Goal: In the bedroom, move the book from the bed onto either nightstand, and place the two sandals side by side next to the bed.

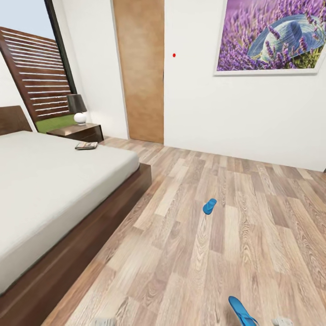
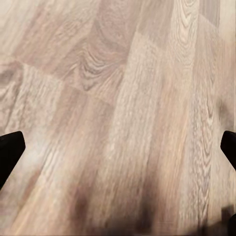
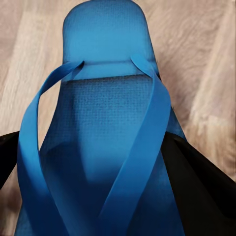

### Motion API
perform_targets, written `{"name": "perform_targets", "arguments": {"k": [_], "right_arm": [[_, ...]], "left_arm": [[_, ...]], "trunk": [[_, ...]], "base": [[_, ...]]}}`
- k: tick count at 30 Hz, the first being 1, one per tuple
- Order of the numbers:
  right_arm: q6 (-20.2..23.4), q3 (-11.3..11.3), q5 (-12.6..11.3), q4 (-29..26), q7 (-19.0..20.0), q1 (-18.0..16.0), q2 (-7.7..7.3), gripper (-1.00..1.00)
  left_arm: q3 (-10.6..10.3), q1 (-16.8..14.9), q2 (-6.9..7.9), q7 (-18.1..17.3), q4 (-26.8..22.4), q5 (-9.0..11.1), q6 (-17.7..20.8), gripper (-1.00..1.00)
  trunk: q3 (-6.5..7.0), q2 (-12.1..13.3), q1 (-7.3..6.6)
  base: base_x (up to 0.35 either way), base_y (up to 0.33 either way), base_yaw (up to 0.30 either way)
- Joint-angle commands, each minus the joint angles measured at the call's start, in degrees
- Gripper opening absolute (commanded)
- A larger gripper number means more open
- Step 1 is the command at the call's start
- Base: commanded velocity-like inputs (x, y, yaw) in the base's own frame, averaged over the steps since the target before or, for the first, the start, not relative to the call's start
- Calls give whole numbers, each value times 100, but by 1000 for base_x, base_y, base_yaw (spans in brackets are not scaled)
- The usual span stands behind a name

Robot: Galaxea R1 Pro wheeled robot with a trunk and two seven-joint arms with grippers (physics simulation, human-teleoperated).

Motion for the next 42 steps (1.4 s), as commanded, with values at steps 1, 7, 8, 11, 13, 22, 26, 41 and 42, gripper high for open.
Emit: {"name": "perform_targets", "arguments": {"k": [1,7,8,11,13,22,26,41,42], "right_arm": [[-15,2,-10,7,16,-4,-1,-100],[-15,2,-10,7,9,-4,1,-100],[-15,2,-10,7,9,-4,3,-100],[-15,2,-10,7,8,-4,6,-100],[-15,2,-10,7,8,-4,7,-100],[-15,2,-10,7,8,-4,6,-100],[-15,2,-10,7,8,-4,5,-100],[-15,2,-10,7,8,-4,7,-100],[-15,2,-10,7,8,-4,7,-100]], "left_arm": [[9,-2,-1,-30,-3,60,60,100],[9,1,-1,-33,-3,60,60,100],[8,1,-1,-31,-3,60,57,100],[8,-1,-1,-33,-3,60,56,100],[8,0,-1,-33,-3,60,58,100],[8,0,-1,-30,-3,60,60,100],[8,0,-1,-30,-3,60,60,100],[8,2,-1,-30,-3,60,60,100],[8,0,-3,-30,-3,60,60,100]], "trunk": [[-5,-2,0],[-5,-2,0],[-5,-2,0],[-5,-2,0],[-5,-2,0],[-5,-2,0],[-5,-2,0],[-5,-2,0],[-5,-2,0]], "base": [[73,21,-133],[20,6,-233],[3,1,-267],[1,0,-270],[0,0,-271],[106,0,-270],[305,0,-259],[324,65,-60],[209,77,-34]]}}
